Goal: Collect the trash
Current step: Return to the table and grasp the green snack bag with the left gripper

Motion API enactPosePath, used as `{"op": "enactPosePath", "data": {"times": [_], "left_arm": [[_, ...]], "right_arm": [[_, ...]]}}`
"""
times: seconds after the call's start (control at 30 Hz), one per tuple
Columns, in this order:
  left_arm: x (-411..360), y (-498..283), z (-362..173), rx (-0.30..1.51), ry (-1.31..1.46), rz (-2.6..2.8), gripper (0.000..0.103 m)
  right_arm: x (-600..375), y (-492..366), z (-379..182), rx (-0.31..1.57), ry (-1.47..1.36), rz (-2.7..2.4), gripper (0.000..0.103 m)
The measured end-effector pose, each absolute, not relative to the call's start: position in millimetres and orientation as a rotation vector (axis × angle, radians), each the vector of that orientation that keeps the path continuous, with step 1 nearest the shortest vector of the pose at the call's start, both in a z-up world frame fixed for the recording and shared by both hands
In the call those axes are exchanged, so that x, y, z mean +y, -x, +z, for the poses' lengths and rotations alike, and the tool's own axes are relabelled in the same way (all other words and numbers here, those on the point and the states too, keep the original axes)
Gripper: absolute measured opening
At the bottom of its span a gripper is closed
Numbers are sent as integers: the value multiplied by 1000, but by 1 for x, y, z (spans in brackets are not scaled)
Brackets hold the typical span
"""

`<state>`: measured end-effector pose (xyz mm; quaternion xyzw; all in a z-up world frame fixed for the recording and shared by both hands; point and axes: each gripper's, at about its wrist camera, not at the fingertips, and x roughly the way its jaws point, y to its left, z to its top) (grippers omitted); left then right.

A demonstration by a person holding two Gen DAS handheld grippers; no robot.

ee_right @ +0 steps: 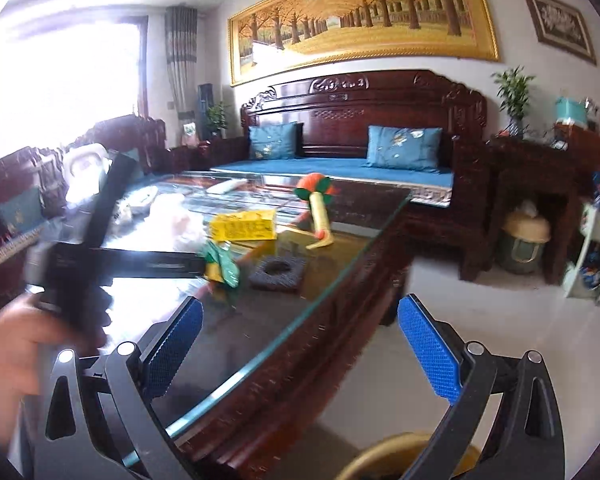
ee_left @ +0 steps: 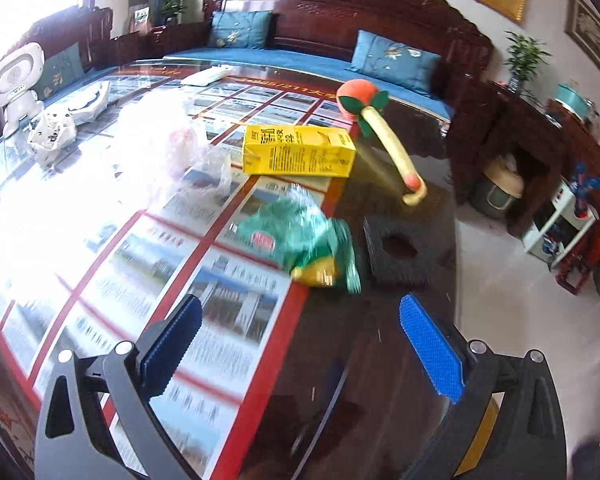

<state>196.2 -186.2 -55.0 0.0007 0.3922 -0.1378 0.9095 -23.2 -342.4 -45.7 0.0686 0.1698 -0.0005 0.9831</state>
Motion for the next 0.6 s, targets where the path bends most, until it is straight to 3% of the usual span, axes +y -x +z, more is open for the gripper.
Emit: {"op": "enactPosePath", "data": {"times": [0.27, 0.33, 0.43, 0.53, 0.6], "left_arm": [[-215, -264, -70, 866, -30, -206, 99], [-217, -274, -78, 897, -45, -209, 94], [-214, -276, -81, 901, -65, -226, 65], [-205, -275, -80, 914, -24, -263, 51], [-197, -273, -76, 902, -13, -299, 25]], "right_arm": [[-343, -14, -53, 389, -116, 28, 95], [-345, -23, -55, 408, -118, 35, 95], [-347, -31, -59, 418, -125, 50, 95], [-346, -40, -59, 433, -136, 66, 95], [-344, -46, -60, 442, -145, 80, 95]]}}
